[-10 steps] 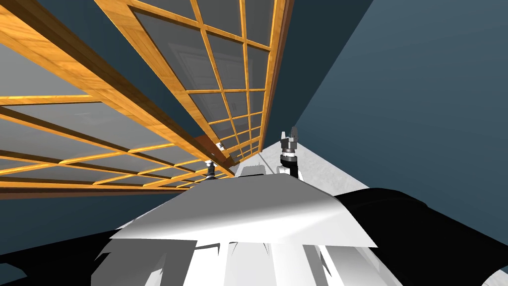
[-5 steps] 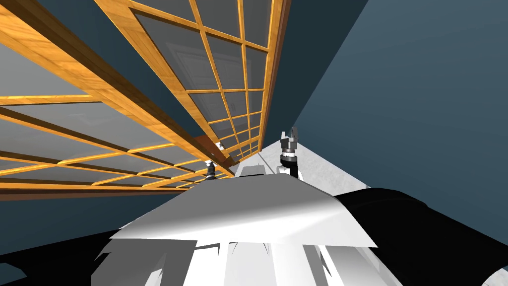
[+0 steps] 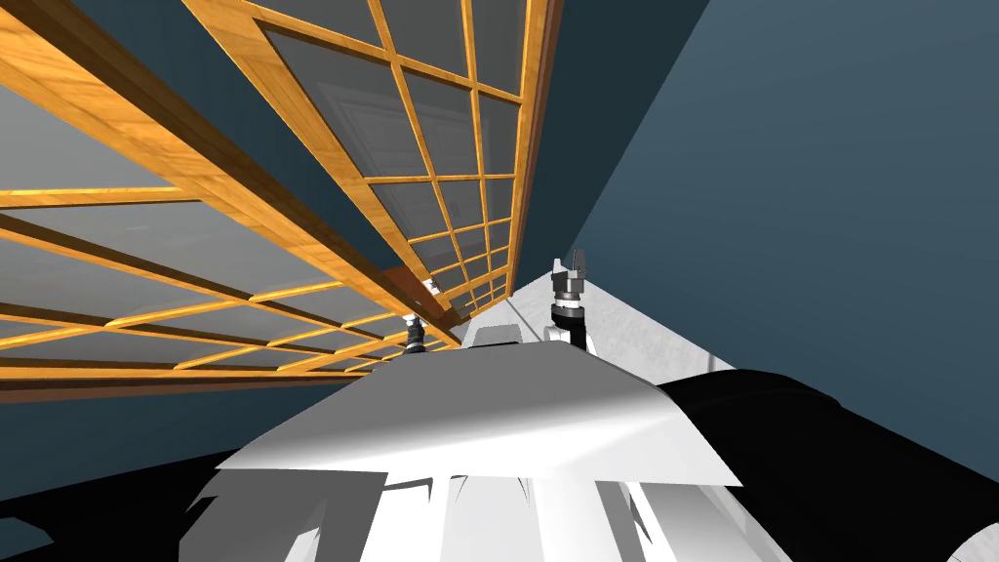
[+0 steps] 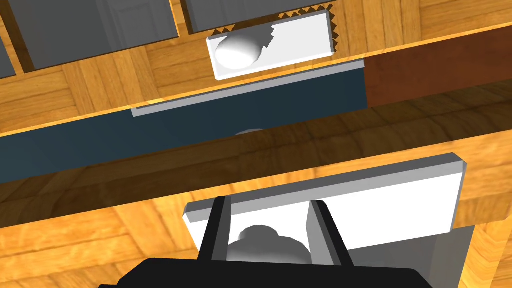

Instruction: Pull the door open

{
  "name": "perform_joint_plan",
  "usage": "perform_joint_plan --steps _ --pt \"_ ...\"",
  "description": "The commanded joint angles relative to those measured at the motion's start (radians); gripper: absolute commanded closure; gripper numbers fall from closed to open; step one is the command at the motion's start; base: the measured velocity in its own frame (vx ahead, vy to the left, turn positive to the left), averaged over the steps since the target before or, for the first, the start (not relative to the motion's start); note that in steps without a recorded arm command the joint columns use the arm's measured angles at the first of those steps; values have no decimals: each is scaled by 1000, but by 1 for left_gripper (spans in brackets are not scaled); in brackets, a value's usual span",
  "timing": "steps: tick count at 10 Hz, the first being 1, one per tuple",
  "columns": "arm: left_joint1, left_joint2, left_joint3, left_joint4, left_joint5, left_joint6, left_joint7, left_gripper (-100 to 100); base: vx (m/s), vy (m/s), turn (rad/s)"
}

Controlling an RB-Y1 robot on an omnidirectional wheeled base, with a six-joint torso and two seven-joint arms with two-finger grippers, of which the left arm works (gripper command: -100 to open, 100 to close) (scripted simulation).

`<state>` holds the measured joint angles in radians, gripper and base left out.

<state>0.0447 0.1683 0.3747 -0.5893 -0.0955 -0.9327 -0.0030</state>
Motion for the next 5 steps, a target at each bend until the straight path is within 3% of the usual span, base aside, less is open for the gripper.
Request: perform_joint_plan --steps 1,2,5 --pt "3 21 13 13 20 6 50 100 -36 6 -58" --pt "3 21 13 13 20 6 53 100 -38 6 -34" --pt "-1 22 3 10 35 11 135 100 -46 19 -60"
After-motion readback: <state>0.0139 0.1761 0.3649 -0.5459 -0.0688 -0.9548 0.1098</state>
